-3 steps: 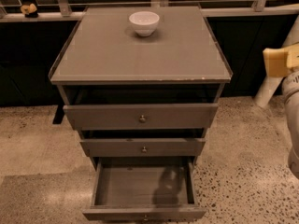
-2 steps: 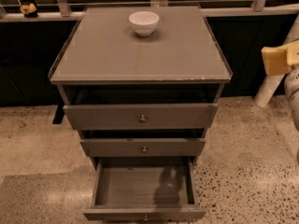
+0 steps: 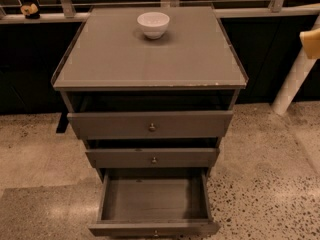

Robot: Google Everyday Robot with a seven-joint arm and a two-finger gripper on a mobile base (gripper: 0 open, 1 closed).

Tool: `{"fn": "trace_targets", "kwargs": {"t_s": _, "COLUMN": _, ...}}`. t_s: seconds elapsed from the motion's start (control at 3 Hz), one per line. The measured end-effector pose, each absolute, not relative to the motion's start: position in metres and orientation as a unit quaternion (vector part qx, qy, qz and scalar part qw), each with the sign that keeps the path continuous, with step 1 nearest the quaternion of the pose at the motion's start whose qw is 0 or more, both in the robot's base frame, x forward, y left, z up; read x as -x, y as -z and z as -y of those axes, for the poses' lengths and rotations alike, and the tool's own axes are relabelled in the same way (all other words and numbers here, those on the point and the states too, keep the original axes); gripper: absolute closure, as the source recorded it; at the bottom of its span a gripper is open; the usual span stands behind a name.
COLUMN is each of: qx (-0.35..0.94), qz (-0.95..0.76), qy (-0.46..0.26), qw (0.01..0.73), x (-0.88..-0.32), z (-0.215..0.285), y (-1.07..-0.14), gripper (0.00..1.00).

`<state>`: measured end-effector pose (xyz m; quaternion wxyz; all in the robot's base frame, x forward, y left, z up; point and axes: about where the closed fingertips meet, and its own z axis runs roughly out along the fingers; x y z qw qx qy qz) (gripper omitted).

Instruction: Pick sponge from bottom drawer and place on counter

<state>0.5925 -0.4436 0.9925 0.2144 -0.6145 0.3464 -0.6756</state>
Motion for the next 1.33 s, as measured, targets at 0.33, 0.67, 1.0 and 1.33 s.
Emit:
{"fn": "trace_targets", "kwargs": {"t_s": 0.33, "qx": 0.629, "qz": -0.332, "qy": 0.668, "qw": 0.219, "x": -0.591, "z": 0.449, "y": -0.993, "gripper": 1.00}}
{"fn": "trace_targets", "kwargs": {"t_s": 0.67, "qx": 0.638, "qz": -0.318, "qy": 0.663, "qw": 0.226, "x": -0.599, "z": 0.442, "y": -0.995, "gripper": 1.00}}
{"fn": "trace_targets", "kwargs": {"t_s": 1.0, "qx": 0.659, "qz": -0.282, "qy": 0.656, "qw": 0.235, "x": -0.621, "z": 0.448, "y": -1.003, "gripper": 1.00}}
{"fn": "trace_targets", "kwargs": {"t_s": 1.33, "qx": 0.683, "qz": -0.227, "qy": 0.645, "qw": 0.257, "x": -0.645, "z": 0.445, "y": -1.014, "gripper": 1.00}}
